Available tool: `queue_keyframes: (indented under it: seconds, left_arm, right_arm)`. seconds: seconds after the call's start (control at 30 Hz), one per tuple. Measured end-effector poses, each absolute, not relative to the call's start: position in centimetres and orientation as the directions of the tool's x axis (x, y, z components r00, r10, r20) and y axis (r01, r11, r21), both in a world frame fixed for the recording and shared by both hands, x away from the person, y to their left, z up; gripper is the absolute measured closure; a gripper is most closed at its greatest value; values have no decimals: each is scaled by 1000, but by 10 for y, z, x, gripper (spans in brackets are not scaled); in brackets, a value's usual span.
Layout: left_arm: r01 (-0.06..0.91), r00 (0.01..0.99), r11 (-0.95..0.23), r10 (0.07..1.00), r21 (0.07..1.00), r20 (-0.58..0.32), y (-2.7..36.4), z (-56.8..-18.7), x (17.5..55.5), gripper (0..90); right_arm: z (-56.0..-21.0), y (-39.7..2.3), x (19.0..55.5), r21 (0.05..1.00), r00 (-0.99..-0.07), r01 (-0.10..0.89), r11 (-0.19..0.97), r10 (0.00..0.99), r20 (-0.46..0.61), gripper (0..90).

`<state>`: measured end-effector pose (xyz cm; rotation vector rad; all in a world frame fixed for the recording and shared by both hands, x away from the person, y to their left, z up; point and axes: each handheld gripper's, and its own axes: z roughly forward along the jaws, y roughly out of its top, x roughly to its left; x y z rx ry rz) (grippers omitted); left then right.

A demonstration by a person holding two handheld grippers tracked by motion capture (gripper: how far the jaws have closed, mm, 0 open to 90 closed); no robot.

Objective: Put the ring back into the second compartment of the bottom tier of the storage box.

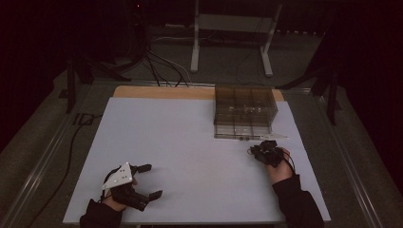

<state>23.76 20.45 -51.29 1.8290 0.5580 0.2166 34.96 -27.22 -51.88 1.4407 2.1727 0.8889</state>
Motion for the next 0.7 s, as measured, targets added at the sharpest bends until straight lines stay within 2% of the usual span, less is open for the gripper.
queue_keyframes:
  seconds: [0.27,0.43,0.7]
  left_arm:
    - [267,871,-237,474,934,-129,204,-514,238,6]
    - [265,871,-235,475,935,-127,204,-513,238,6]
    - [272,870,-238,476,932,-132,204,-514,238,6]
  right_arm:
    - [-521,-268,349,680,-409,670,297,912,5,802]
    - [-521,-268,349,677,-409,672,299,913,3,858]
    - [-520,-267,349,672,-420,667,322,907,-18,867]
